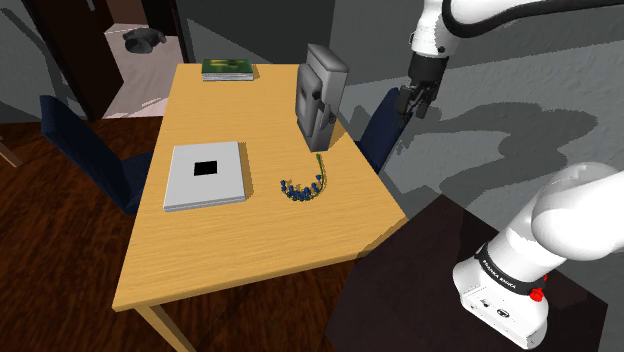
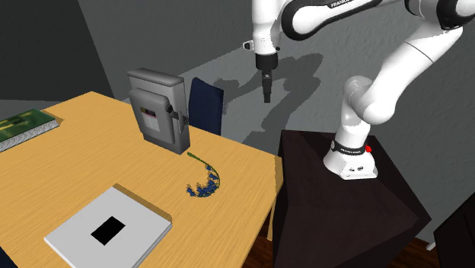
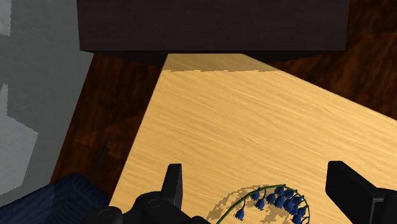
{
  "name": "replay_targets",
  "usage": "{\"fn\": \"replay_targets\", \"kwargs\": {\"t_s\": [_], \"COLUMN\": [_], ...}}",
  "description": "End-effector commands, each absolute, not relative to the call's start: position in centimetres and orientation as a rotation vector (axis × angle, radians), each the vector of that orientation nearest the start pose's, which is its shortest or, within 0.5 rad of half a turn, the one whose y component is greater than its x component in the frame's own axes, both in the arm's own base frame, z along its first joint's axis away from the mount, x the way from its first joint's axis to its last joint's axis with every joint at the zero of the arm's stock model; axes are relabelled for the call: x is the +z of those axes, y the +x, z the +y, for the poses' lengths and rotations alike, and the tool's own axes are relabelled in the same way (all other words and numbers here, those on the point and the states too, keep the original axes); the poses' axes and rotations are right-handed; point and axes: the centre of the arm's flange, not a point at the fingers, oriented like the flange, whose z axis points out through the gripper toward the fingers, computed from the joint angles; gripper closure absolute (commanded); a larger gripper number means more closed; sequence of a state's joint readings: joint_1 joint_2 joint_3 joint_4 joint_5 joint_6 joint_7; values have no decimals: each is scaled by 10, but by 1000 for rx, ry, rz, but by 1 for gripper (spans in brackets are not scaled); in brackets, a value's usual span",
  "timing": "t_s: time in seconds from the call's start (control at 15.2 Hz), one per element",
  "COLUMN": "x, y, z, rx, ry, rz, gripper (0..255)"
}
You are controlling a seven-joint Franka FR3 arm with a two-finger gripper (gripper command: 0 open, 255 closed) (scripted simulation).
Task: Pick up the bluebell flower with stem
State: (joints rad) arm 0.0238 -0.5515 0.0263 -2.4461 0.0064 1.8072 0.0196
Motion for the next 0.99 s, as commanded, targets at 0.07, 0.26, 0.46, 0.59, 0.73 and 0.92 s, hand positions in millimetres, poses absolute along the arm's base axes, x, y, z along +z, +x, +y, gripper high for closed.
{"fn": "replay_targets", "kwargs": {"t_s": [0.07, 0.26, 0.46, 0.59, 0.73, 0.92], "x": [454, 424, 394, 373, 353, 322], "y": [397, 422, 446, 463, 479, 504], "z": [31, 42, 51, 57, 62, 70], "rx": [137, 139, 140, 142, 143, 145], "ry": [-3164, -3179, -3193, -3202, -3211, -3224], "rz": [-1, 35, 71, 95, 120, 157], "gripper": [0, 0, 0, 0, 0, 0]}}
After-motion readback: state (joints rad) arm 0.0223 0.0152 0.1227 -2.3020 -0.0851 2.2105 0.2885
